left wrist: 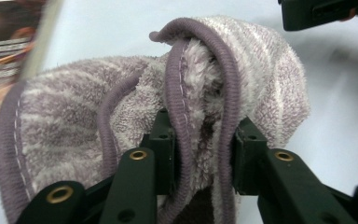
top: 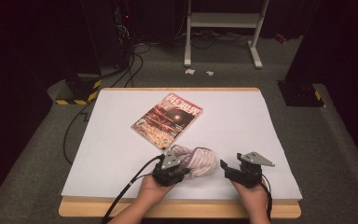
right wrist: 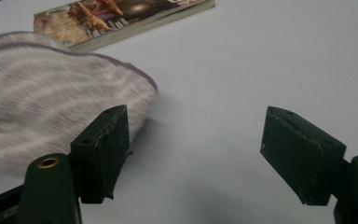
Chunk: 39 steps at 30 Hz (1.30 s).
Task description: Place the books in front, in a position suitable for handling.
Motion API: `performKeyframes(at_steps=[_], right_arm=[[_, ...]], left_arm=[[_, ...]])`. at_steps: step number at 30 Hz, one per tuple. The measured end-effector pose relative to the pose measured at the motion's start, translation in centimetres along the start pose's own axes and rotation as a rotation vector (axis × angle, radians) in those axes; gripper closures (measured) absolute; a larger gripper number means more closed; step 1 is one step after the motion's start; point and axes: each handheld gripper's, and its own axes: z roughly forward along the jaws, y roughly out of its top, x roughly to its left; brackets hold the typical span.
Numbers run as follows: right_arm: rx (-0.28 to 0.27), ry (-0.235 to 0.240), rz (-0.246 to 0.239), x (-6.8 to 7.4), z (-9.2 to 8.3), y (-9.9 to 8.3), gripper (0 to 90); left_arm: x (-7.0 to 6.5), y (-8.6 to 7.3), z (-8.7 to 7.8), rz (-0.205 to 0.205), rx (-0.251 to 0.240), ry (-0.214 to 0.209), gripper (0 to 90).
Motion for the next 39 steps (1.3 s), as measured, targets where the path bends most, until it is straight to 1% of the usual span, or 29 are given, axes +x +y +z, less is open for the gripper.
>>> performKeyframes(at_steps=[1,2,4,5,6,7,8,9,10,11,12,13,14,16,19,20,21,22,23,24,25,26,27,29,30,32,34,37,39], right_arm=[[-0.009,0.006,0.003,0.1,-0.2,0.1,23.9],[-0.017,0.012,0.001,0.1,-0.3,0.2,24.1],[-0.028,0.029,-0.002,0.5,-0.5,0.4,24.4],[-0.028,0.029,-0.002,0.5,-0.5,0.4,24.4],[-0.029,0.04,-0.004,0.7,-0.5,0.5,24.4],[-0.023,0.066,-0.015,1.4,-0.2,0.6,24.4],[-0.019,0.084,-0.02,1.8,-0.1,0.6,24.4],[-0.014,0.101,-0.026,2.2,0.1,0.7,24.3],[-0.009,0.118,-0.031,2.6,0.3,0.7,24.3],[-0.001,0.139,-0.035,3.1,0.5,0.7,24.1],[-0.001,0.139,-0.035,3.1,0.5,0.7,24.1],[0.01,0.155,-0.042,3.6,0.8,0.6,23.7],[0.029,0.176,-0.058,4.4,1.3,0.6,22.6],[0.049,0.197,-0.066,5.1,1.8,0.5,20.4],[0.078,0.22,-0.081,6.0,2.8,0.6,16.0],[0.085,0.226,-0.087,6.3,3.0,0.6,15.1],[0.093,0.233,-0.096,6.5,3.3,0.7,14.6],[0.098,0.242,-0.1,6.7,3.6,0.7,14.4],[0.107,0.248,-0.107,6.9,3.9,0.8,14.0],[0.118,0.257,-0.109,7.2,4.2,0.9,13.4],[0.132,0.267,-0.11,7.4,4.5,1.0,13.3],[0.138,0.276,-0.115,7.6,4.8,1.0,13.2],[0.146,0.285,-0.12,7.9,5.0,1.1,13.3],[0.165,0.311,-0.127,8.5,5.7,1.2,13.2],[0.165,0.311,-0.127,8.5,5.7,1.2,13.2],[0.207,0.337,-0.153,9.6,6.5,1.2,12.7],[0.225,0.332,-0.17,10.2,6.9,1.1,12.8],[0.233,0.303,-0.196,10.9,7.1,1.0,14.4],[0.239,0.287,-0.21,11.3,7.1,0.9,19.3]], left_arm=[[0.0,0.0,0.1,-0.007,-0.001,-0.012,59.4],[0.0,0.0,0.1,-0.007,-0.001,-0.012,54.4],[0.0,-0.1,-0.7,0.003,-0.003,-0.025,43.4],[0.0,-0.1,-0.7,0.003,-0.003,-0.025,39.0],[0.1,-0.2,-1.2,0.0,-0.014,-0.031,39.0],[0.1,-0.4,-2.5,-0.011,-0.048,-0.043,34.0],[0.1,-0.5,-3.2,-0.018,-0.064,-0.046,32.3],[0.2,-0.6,-4.0,-0.022,-0.081,-0.045,30.9],[0.2,-0.6,-4.0,-0.022,-0.081,-0.045,30.2],[0.6,-0.9,-5.4,-0.034,-0.111,-0.03,29.9],[0.6,-0.9,-5.4,-0.034,-0.111,-0.03,29.8],[1.0,-1.1,-6.2,-0.04,-0.123,-0.016,29.8],[2.0,-1.7,-7.5,-0.056,-0.145,0.026,30.4],[3.4,-2.6,-8.6,-0.074,-0.151,0.086,30.6],[5.6,-4.2,-9.8,-0.106,-0.14,0.194,30.7],[5.6,-4.2,-9.8,-0.106,-0.14,0.194,30.8],[7.0,-5.3,-10.3,-0.135,-0.13,0.238,31.0],[7.0,-5.3,-10.3,-0.135,-0.13,0.238,31.0],[8.0,-6.1,-10.7,-0.143,-0.109,0.285,31.0],[8.5,-6.4,-10.9,-0.155,-0.106,0.302,31.0],[8.9,-6.7,-11.1,-0.176,-0.11,0.303,31.1],[8.9,-6.7,-11.1,-0.176,-0.11,0.303,31.3],[9.4,-7.0,-11.3,-0.211,-0.116,0.297,31.5],[9.4,-7.2,-11.4,-0.213,-0.113,0.298,31.5],[9.4,-7.2,-11.4,-0.213,-0.113,0.298,31.5],[9.2,-7.3,-11.4,-0.203,-0.107,0.299,31.6],[9.2,-7.4,-11.4,-0.196,-0.102,0.302,31.6],[9.2,-7.5,-11.5,-0.195,-0.098,0.299,31.7],[9.3,-7.6,-11.5,-0.199,-0.098,0.299,31.8]])
